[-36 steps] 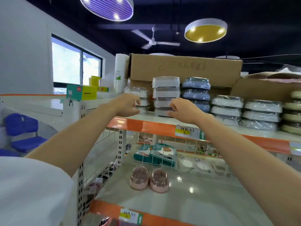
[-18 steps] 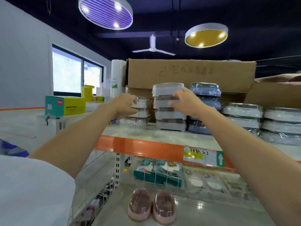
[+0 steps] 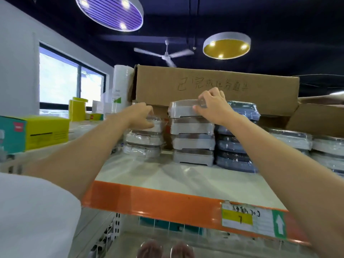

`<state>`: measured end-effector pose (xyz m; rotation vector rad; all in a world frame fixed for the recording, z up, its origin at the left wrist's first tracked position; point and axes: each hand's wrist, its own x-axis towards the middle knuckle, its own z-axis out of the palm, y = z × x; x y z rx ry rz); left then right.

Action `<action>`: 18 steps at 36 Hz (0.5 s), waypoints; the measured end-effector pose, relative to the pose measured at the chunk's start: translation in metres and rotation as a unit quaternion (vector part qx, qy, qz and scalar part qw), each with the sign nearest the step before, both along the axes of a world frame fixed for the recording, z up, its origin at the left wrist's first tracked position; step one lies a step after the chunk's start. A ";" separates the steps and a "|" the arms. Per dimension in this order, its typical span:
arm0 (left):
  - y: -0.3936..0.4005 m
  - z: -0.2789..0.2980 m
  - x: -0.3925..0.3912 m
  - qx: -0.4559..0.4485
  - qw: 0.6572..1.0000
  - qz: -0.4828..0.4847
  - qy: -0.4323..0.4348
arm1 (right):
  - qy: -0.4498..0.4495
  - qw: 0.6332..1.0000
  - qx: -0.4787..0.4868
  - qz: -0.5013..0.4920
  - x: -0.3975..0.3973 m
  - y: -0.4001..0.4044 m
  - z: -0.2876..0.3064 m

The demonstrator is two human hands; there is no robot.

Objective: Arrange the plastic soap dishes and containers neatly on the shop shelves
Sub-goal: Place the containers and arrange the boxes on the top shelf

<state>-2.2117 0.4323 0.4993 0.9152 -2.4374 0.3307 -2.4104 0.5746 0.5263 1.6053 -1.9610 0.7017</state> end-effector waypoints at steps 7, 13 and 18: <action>-0.018 0.013 -0.002 0.021 0.999 0.039 0.016 | -0.062 0.998 0.013 -0.017 -0.016 -0.017 0.014; -0.028 0.006 0.004 0.137 0.985 0.085 0.058 | -0.148 0.988 0.041 -0.006 -0.029 -0.022 0.017; -0.030 0.006 0.001 0.216 0.965 0.114 0.098 | -0.164 0.985 0.060 0.002 -0.031 -0.024 0.021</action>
